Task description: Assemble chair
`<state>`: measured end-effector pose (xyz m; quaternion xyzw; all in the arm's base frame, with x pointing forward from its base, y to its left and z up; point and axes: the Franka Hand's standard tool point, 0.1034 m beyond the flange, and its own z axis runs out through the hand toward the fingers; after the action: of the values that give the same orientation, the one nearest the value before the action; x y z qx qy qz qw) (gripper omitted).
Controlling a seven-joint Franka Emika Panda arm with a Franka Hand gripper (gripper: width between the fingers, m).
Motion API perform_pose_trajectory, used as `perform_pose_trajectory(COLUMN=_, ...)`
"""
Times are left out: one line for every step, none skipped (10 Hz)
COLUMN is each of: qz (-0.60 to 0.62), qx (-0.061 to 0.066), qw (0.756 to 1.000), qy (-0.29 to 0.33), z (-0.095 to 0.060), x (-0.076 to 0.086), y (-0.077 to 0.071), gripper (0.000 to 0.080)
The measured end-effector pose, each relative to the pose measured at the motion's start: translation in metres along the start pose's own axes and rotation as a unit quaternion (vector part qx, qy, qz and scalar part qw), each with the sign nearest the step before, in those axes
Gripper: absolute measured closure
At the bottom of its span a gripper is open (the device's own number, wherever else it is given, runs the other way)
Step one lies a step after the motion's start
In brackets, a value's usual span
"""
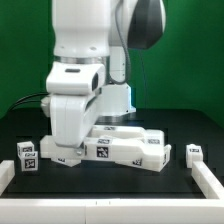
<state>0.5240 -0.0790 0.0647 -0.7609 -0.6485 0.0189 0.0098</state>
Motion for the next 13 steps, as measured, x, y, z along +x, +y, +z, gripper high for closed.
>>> perform_pose_trajectory(qz=-0.022, qx=0.003, qw=1.0, qy=-0.006, z=0.001, x=-0.002, y=-0.001, gripper=0.0517)
perform_pose_trajectory(qz=-0.061, qx=0.003, qw=0.998, qy=-0.009, z=0.001, x=-0.002, y=0.0, gripper=0.0515)
perform_pose_trajectory(qz=-0.126, qx=0.009, qw=0.992, qy=-0.015, z=0.0, x=-0.002, y=0.001, gripper=0.0515)
perform_pose_trajectory(qz=-0.2, qx=0.014, qw=0.98, qy=-0.02, z=-0.007, x=0.004, y=0.009, gripper=0.0515)
perform_pose_trajectory(qz=-0.263, qx=0.015, qw=0.964, qy=-0.027, z=-0.011, x=0.013, y=0.019, gripper=0.0515)
perform_pose_trajectory(qz=-0.342, qx=0.015, qw=0.939, qy=-0.033, z=-0.011, x=0.024, y=0.023, gripper=0.0515)
perform_pose_trajectory(qz=-0.366, qx=0.007, qw=0.93, qy=-0.033, z=-0.012, x=0.022, y=0.022, gripper=0.0515)
perform_pose_trajectory(qz=-0.398, qx=0.012, qw=0.916, qy=-0.039, z=-0.011, x=0.016, y=0.022, gripper=0.0515)
perform_pose_trajectory(qz=-0.429, qx=0.016, qw=0.902, qy=-0.044, z=-0.009, x=0.014, y=0.022, gripper=0.0515)
perform_pose_trajectory(qz=-0.45, qx=0.019, qw=0.892, qy=-0.043, z=-0.007, x=0.01, y=0.021, gripper=0.0515)
perform_pose_trajectory(qz=-0.458, qx=0.024, qw=0.888, qy=-0.039, z=-0.001, x=0.006, y=0.021, gripper=0.0515)
perform_pose_trajectory(qz=-0.457, qx=0.032, qw=0.888, qy=-0.034, z=0.005, x=0.009, y=0.022, gripper=0.0515)
perform_pose_trajectory(qz=-0.458, qx=0.035, qw=0.887, qy=-0.032, z=0.011, x=0.009, y=0.027, gripper=0.0515)
